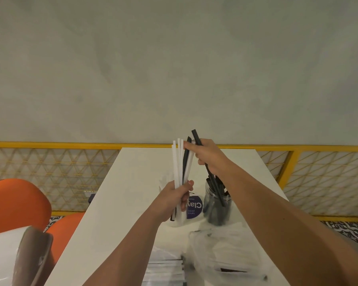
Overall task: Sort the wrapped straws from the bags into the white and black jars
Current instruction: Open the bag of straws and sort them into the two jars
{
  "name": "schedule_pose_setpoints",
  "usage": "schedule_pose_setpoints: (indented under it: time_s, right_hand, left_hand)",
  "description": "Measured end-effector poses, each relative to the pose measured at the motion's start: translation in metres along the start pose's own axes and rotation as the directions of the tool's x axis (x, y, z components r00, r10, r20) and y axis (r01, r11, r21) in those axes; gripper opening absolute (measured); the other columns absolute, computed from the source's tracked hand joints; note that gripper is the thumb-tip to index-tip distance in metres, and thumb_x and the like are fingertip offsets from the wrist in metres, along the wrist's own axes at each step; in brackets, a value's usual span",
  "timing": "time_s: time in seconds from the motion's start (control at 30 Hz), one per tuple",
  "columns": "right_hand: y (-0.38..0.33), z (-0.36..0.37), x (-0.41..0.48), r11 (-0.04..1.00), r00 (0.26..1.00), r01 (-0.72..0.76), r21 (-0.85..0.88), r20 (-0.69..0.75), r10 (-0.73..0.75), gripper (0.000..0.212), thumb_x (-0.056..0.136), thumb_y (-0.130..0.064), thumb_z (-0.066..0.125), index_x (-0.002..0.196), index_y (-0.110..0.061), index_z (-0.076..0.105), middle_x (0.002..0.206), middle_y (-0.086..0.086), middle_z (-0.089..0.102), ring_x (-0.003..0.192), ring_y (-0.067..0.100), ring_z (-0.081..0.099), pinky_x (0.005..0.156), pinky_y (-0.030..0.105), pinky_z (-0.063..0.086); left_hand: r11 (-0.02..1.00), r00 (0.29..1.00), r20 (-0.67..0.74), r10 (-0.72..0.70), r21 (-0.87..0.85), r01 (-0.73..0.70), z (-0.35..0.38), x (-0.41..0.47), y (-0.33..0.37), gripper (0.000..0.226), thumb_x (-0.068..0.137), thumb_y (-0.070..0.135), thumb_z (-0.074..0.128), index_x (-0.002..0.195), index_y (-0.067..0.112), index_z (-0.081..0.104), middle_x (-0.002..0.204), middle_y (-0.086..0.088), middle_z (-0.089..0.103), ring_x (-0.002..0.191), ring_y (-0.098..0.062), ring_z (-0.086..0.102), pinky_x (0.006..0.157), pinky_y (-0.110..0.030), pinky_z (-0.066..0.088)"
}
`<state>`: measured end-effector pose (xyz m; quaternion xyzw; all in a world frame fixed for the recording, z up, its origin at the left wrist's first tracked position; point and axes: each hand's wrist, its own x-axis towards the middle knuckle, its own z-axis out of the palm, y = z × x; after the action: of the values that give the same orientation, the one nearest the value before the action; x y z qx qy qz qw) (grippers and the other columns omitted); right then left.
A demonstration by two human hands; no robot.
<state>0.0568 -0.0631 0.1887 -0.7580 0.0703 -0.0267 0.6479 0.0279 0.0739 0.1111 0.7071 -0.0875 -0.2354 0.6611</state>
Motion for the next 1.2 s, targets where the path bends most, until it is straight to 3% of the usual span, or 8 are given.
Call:
schedule_pose_setpoints:
  time_s: [0.1,0.23,0.37,0.5,0.6,0.9,1.07,1.2]
  right_hand:
    - [-0.011,-0.010,0.002,0.999,0.990,0.030,0.026,-0.142,-0.026,0.023,0.095,-0.034,0.050,0.095,-0.013,0.058,0.075,-0.002,0.046,0.062,0.009,0.038,0.055,0.022,0.032]
    - [-0.030,-0.031,0.004,0.962,0.940,0.179,0.207,-0.323,-0.106,0.020,0.099,-0.029,0.041,0.087,-0.015,0.050,0.072,-0.001,0.054,0.061,0.010,0.050,0.060,0.024,0.043]
    - [-0.043,-0.058,0.002,0.835,0.841,0.393,0.385,-0.517,-0.157,0.013,0.100,-0.022,0.038,0.098,-0.010,0.042,0.063,0.004,0.052,0.043,0.012,0.054,0.055,0.031,0.053]
    - [-0.040,-0.076,-0.001,0.854,0.710,0.487,0.181,-0.651,-0.267,0.016,0.100,-0.025,0.038,0.085,-0.022,0.041,0.058,-0.001,0.044,0.039,0.010,0.043,0.044,0.024,0.046]
    - [-0.026,-0.078,-0.001,0.871,0.668,0.491,0.014,-0.648,-0.366,0.011,0.100,-0.024,0.038,0.093,-0.016,0.042,0.058,-0.002,0.043,0.039,0.006,0.041,0.044,0.020,0.043]
    - [0.054,-0.062,0.003,0.934,0.778,0.331,-0.135,-0.521,-0.351,0.012,0.099,-0.024,0.039,0.100,-0.012,0.041,0.063,0.003,0.050,0.049,0.002,0.051,0.051,0.006,0.042]
    - [0.077,-0.059,0.004,0.964,0.900,0.143,-0.224,-0.375,-0.221,0.009,0.097,-0.021,0.044,0.099,-0.012,0.047,0.082,0.005,0.058,0.080,0.019,0.056,0.070,0.021,0.044]
    - [0.075,-0.059,0.004,0.952,0.917,0.094,-0.291,-0.348,-0.197,0.022,0.091,-0.022,0.056,0.110,-0.011,0.050,0.086,-0.001,0.056,0.084,0.015,0.052,0.077,0.024,0.039]
  left_hand:
    - [0.998,0.999,0.047,0.015,0.063,-0.018,0.001,0.001,0.000,0.026,0.093,0.031,0.055,0.079,0.009,0.053,0.052,0.000,0.036,0.044,-0.016,0.035,0.049,-0.025,0.038]
    - [0.997,0.994,0.109,0.013,0.073,-0.021,0.004,0.000,-0.003,0.027,0.094,0.031,0.053,0.080,0.008,0.050,0.053,0.001,0.031,0.044,-0.013,0.029,0.045,-0.021,0.031]
    - [0.998,0.994,0.113,0.005,0.063,-0.012,0.002,0.000,-0.011,0.029,0.095,0.032,0.051,0.080,0.008,0.050,0.053,0.001,0.028,0.044,-0.012,0.025,0.045,-0.022,0.025]
    - [1.000,0.997,0.076,-0.005,0.030,0.003,0.000,0.002,-0.018,0.033,0.095,0.037,0.050,0.080,0.008,0.053,0.053,0.001,0.027,0.043,-0.012,0.024,0.043,-0.021,0.024]
    - [1.000,0.996,0.091,-0.018,-0.010,0.019,0.001,0.003,-0.016,0.037,0.095,0.042,0.047,0.077,0.011,0.053,0.052,0.002,0.027,0.045,-0.012,0.023,0.043,-0.022,0.023]
    - [0.995,0.988,0.154,-0.017,-0.098,0.032,0.005,0.000,-0.007,0.041,0.096,0.045,0.040,0.070,0.014,0.046,0.053,0.001,0.030,0.046,-0.010,0.027,0.046,-0.022,0.027]
    - [0.995,0.988,0.150,-0.024,-0.095,0.038,0.004,0.000,-0.006,0.040,0.096,0.043,0.042,0.071,0.013,0.047,0.052,0.001,0.034,0.044,-0.009,0.030,0.045,-0.020,0.032]
    - [0.996,0.989,0.149,0.010,-0.093,0.004,0.005,0.001,-0.005,0.038,0.095,0.042,0.045,0.072,0.012,0.049,0.050,0.002,0.035,0.042,-0.010,0.031,0.044,-0.020,0.033]
